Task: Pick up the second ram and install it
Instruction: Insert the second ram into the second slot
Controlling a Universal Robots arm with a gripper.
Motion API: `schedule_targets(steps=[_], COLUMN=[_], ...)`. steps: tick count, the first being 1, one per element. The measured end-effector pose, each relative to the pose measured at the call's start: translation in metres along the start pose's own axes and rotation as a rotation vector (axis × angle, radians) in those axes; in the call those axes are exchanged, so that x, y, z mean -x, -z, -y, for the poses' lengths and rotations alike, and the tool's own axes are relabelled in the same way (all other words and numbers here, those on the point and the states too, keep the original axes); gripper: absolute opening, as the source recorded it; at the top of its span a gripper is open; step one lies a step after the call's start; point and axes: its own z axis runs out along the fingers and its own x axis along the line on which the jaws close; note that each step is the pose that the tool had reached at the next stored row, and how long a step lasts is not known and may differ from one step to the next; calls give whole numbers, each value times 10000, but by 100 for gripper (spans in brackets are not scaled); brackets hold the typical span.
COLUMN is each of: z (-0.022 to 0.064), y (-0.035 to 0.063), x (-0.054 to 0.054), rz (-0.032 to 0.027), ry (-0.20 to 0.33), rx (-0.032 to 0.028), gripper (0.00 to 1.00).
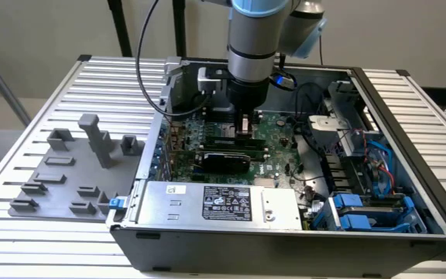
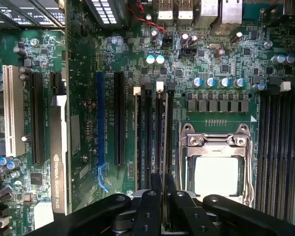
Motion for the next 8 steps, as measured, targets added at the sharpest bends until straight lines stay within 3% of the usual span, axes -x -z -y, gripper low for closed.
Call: schedule_targets(steps=[8], z=[-7], y=[-7], x=[0], rz=[-5], ry=[2], rx=[-21], gripper=[0])
